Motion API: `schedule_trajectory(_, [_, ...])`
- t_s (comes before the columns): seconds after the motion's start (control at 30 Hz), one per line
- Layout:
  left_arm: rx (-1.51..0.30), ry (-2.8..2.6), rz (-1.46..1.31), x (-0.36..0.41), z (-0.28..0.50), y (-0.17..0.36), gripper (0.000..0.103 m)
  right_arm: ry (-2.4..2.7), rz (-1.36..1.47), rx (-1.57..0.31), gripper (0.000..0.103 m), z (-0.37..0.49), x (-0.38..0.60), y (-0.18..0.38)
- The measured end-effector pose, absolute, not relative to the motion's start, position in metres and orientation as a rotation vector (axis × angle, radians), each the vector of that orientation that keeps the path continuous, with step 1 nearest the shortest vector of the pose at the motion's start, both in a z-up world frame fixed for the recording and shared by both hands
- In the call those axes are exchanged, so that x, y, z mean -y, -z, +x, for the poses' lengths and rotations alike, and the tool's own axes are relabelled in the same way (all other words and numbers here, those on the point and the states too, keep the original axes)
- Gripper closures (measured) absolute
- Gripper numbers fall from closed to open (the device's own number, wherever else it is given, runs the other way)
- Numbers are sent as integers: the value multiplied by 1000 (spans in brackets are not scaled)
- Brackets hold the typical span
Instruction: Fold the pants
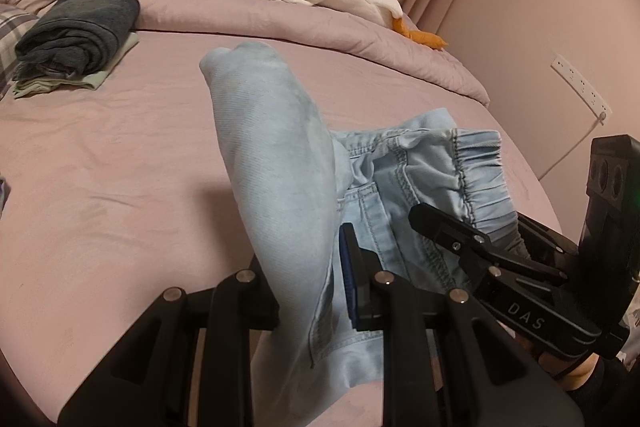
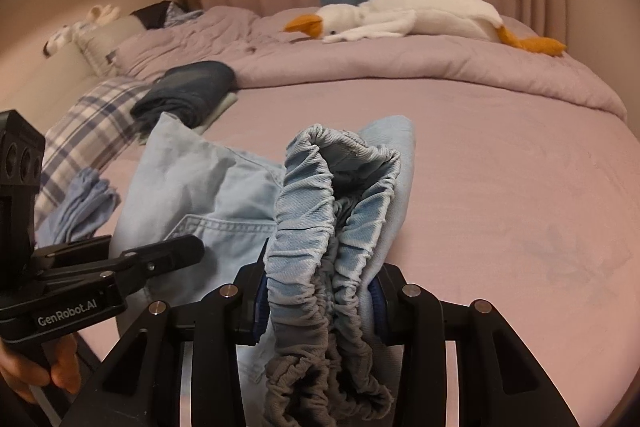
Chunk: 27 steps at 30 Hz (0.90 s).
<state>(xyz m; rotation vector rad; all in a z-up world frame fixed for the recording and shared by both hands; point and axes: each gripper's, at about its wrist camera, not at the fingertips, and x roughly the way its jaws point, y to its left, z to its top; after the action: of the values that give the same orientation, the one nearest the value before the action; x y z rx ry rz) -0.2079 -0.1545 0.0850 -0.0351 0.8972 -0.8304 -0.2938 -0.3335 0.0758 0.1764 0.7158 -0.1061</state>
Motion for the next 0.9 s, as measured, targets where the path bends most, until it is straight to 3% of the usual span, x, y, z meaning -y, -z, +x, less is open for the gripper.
schedule_trajectory(0.9, [-846,784,-58,126,-181,-92,82,35,113,-704,61,-264,295,-82])
